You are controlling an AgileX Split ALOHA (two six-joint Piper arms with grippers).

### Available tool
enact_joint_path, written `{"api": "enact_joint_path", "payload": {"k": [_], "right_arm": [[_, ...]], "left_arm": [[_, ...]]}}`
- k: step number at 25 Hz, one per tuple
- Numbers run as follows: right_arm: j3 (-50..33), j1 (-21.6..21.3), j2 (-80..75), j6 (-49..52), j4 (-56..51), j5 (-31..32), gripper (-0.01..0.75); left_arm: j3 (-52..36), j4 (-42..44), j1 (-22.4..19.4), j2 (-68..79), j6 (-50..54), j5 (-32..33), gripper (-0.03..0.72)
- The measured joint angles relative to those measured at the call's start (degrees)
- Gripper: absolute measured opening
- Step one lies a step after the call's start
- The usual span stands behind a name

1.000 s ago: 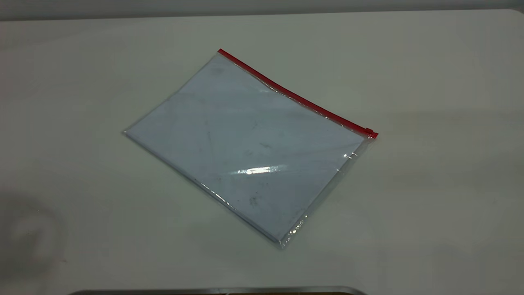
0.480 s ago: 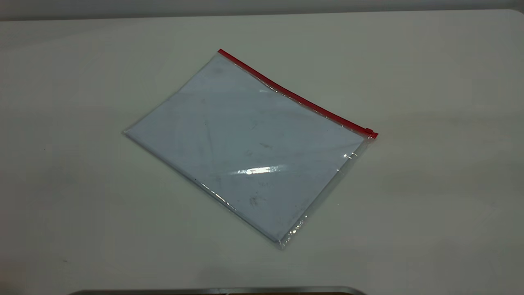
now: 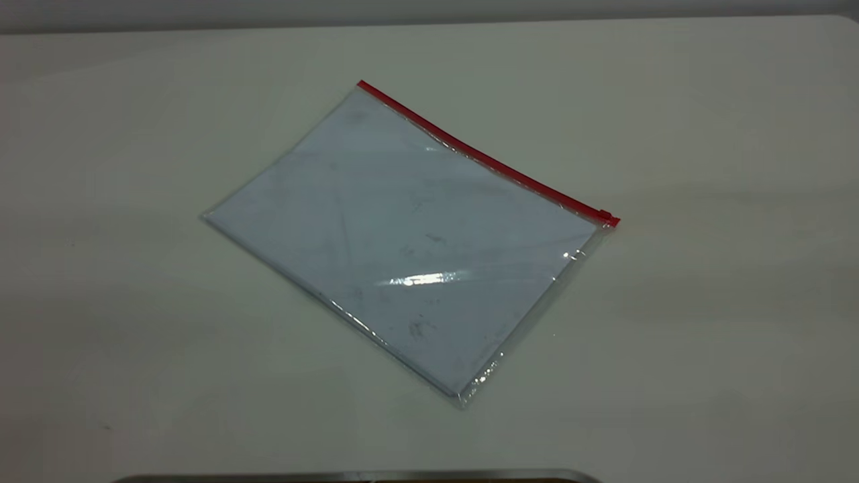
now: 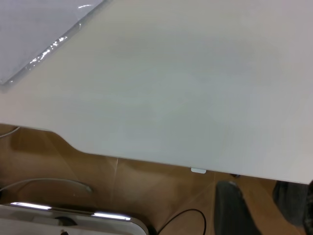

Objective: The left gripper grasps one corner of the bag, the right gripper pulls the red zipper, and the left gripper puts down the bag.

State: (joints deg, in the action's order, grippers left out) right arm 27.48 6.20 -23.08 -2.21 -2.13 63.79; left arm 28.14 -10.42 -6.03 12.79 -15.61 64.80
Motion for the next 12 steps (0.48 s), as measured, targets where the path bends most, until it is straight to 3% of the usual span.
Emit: {"api": "enact_joint_path", "payload": {"k": [8,12], "right_arm": [[0.0,-0.1,0.5,0.0,0.0,0.0,0.395],[0.0,-4.0,5.6,0.0,-0.4,0.0,0.395]], "left_arm": [[0.0,1.3,0.0,-7.8,3.5,0.4,0.519],[0.0,1.3,0.0,-8.6,3.6,0.4,0.519]]}}
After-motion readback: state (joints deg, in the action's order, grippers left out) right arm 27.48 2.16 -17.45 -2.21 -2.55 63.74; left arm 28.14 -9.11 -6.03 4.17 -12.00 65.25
